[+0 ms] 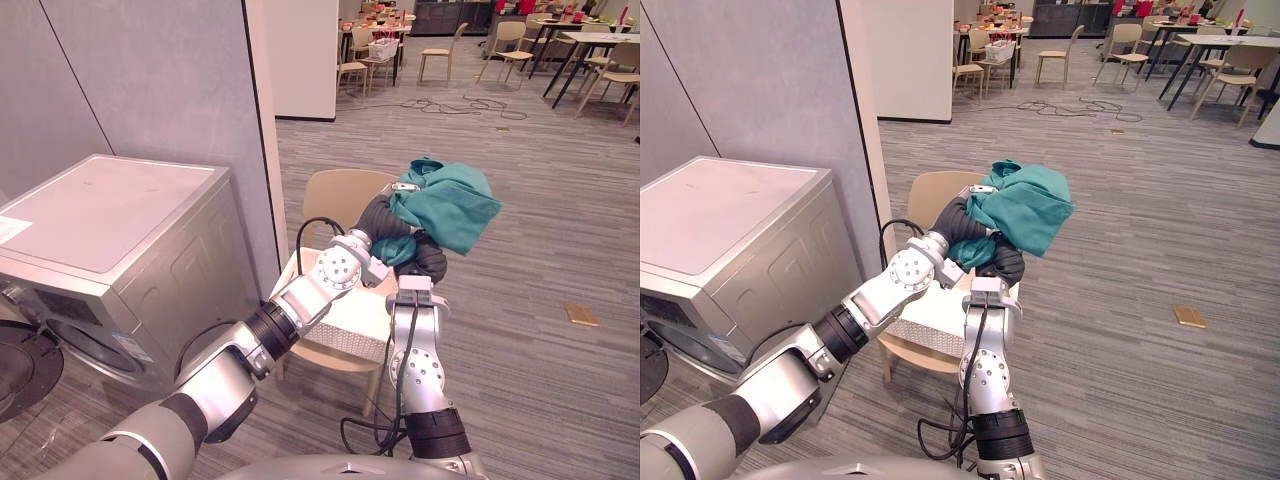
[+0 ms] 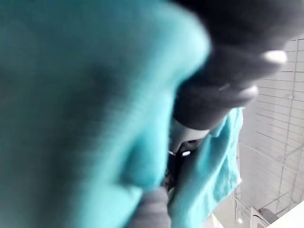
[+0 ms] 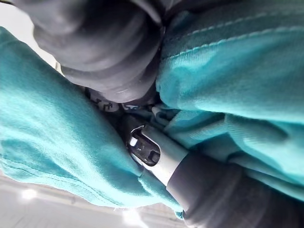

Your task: Pick up the laundry basket with both hands and put the clothes into the washing machine.

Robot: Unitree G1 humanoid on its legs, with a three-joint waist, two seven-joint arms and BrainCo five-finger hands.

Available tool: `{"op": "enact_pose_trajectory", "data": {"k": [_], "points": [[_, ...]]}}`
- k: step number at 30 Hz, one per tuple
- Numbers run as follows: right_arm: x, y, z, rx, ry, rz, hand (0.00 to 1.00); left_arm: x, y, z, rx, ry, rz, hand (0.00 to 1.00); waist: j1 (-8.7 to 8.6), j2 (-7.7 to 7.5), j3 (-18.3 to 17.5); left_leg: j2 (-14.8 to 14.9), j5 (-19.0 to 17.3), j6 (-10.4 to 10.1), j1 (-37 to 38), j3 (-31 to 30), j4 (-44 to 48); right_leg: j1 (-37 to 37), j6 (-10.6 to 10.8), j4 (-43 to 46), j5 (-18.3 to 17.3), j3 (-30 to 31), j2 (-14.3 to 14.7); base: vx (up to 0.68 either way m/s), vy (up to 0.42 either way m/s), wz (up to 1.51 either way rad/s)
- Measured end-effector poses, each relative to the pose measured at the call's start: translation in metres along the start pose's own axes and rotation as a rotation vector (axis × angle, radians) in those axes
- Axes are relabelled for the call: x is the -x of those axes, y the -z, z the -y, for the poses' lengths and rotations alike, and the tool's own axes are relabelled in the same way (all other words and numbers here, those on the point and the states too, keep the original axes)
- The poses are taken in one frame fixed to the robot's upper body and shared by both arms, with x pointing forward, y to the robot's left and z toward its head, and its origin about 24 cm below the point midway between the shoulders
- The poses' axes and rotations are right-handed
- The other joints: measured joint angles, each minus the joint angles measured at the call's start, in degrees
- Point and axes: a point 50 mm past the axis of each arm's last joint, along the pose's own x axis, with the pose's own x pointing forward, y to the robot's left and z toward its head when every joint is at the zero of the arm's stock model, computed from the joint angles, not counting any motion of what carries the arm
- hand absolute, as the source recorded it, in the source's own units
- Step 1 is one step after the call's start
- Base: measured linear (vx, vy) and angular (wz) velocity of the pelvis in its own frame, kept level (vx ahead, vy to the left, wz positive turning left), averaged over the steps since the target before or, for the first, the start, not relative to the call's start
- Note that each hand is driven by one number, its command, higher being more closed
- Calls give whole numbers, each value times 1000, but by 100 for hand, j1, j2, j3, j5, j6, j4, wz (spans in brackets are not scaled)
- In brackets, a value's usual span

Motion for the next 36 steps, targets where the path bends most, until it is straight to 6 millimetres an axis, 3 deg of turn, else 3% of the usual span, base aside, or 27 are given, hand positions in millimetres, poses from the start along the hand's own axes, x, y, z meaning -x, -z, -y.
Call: {"op": "enact_pose_trajectory", "data": {"k": [9, 15, 20, 25, 28, 32, 36], "points": [[-1, -1, 1, 28, -19, -23, 0, -1, 1, -16, 53, -48, -7, 100, 6, -2, -56, -1, 2, 3, 1, -2, -3, 16, 0, 2, -1, 5, 2, 0, 0, 0], [2, -22, -4, 135, -122, 27, 0, 4, -10, -45, 32, -83, 51, 100, 43, 2, -56, -2, 2, 3, 0, -4, -8, 8, -6, 0, 1, 12, 11, 0, 0, 0], [-1, -40, 0, 190, -142, 100, 0, 12, -24, -83, 18, -178, 110, 100, 27, 15, -49, -2, 2, 3, 5, -16, -9, 18, -53, 4, -25, 8, 17, 0, 0, 0], [6, -84, 32, 260, -4, 251, 0, 39, -45, -165, -39, -432, 178, 100, 2, 74, -9, -1, 2, 2, 10, -20, -10, 16, -72, 14, -45, 5, 19, 0, 0, 0], [13, -93, 43, 290, 46, 267, 0, 56, -62, -198, -78, -545, 233, 100, -1, 84, 19, -1, 2, 2, 9, -19, -10, 1, -75, 13, -47, 6, 20, 0, 0, 0], [15, -102, 47, 300, 67, 298, 0, 80, -86, -220, -123, -618, 338, 100, 20, 76, 25, -1, 2, 2, 9, -28, -11, 5, -76, 12, -60, -3, 20, 0, 0, 0], [22, -120, 57, 328, 113, 358, 0, 119, -106, -243, -192, -728, 430, 100, 33, 82, 30, 3, -6, -6, 4, -69, -13, 26, -83, 19, -91, -49, 20, 0, 0, 5]]}}
